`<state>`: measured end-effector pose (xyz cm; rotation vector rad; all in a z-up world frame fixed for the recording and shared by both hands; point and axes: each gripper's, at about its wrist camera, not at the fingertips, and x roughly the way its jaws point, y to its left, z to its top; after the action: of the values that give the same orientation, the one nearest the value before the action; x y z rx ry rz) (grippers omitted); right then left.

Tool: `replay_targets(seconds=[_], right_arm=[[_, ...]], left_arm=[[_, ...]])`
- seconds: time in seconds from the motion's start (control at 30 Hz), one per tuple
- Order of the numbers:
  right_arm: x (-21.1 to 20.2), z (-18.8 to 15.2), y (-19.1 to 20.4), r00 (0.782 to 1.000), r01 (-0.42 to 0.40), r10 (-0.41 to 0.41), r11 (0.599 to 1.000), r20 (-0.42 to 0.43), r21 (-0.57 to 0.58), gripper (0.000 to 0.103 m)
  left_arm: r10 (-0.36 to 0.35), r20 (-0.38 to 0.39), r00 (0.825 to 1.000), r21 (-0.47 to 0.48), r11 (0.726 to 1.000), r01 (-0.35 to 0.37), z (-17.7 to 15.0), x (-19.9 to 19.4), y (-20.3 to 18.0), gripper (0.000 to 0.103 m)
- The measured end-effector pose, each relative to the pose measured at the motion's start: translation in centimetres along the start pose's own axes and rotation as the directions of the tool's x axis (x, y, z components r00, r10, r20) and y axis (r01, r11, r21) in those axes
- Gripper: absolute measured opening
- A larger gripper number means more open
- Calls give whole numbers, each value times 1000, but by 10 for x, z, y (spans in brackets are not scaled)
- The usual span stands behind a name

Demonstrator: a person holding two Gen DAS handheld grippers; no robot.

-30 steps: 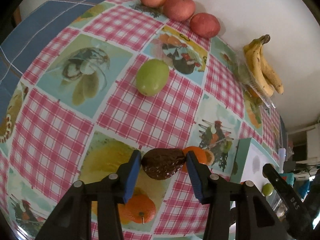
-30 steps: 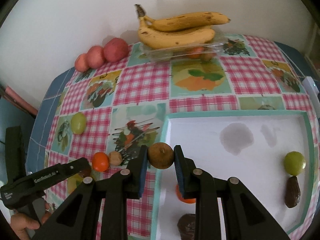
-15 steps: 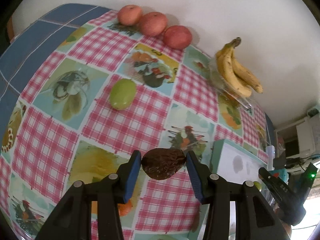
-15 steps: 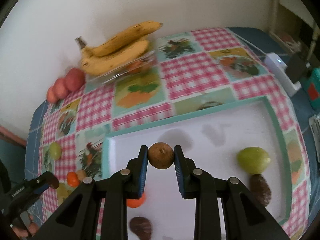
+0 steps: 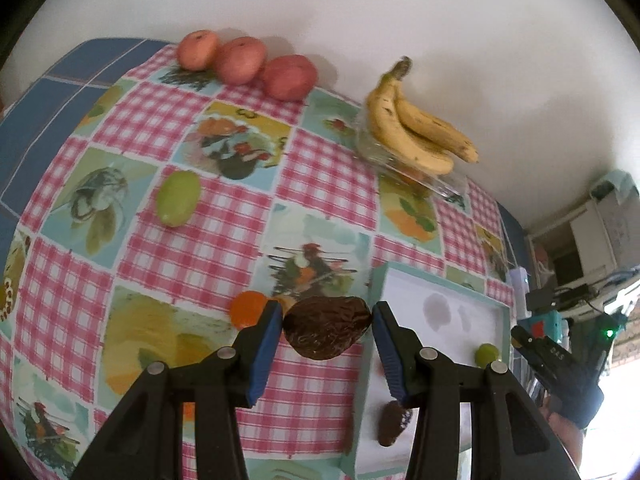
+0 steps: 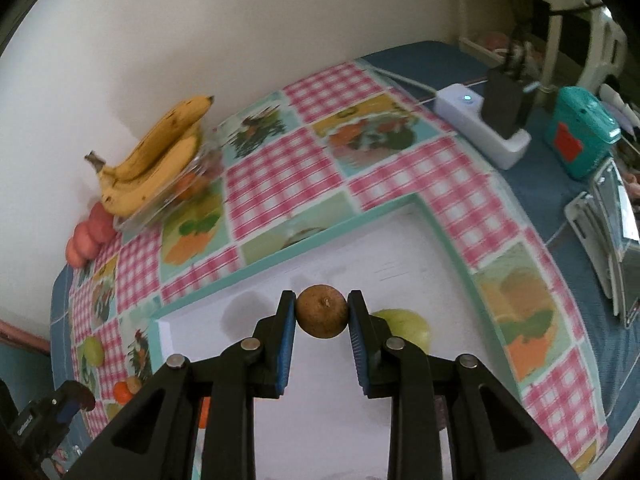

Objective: Organize fruits
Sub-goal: 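Carry the kiwi and date into the white tray and open both tools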

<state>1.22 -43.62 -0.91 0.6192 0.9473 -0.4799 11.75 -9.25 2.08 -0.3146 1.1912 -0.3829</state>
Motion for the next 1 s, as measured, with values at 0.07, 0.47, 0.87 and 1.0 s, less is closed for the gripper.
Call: replay_targets(seconds=[0.07, 0.47, 0.87, 1.0], right_arm=[[-2, 2, -9, 1000, 9, -9, 1000, 8, 19, 27], [-8, 6, -27, 999, 22, -24, 999, 42, 46, 27], [19, 7, -22, 999, 21, -20, 999, 50, -31, 27], [31, 6, -21, 999, 20, -18, 998, 43, -59, 27]], left_arm=[[-8, -2, 1000, 21, 1000, 8, -2, 2, -10, 49], [-5, 41, 999, 326, 945, -9, -30, 34, -101, 49], [29, 69, 997, 371, 927, -53, -40, 74, -109, 49], [29, 67, 997, 379, 924, -52, -41, 83, -111, 49]])
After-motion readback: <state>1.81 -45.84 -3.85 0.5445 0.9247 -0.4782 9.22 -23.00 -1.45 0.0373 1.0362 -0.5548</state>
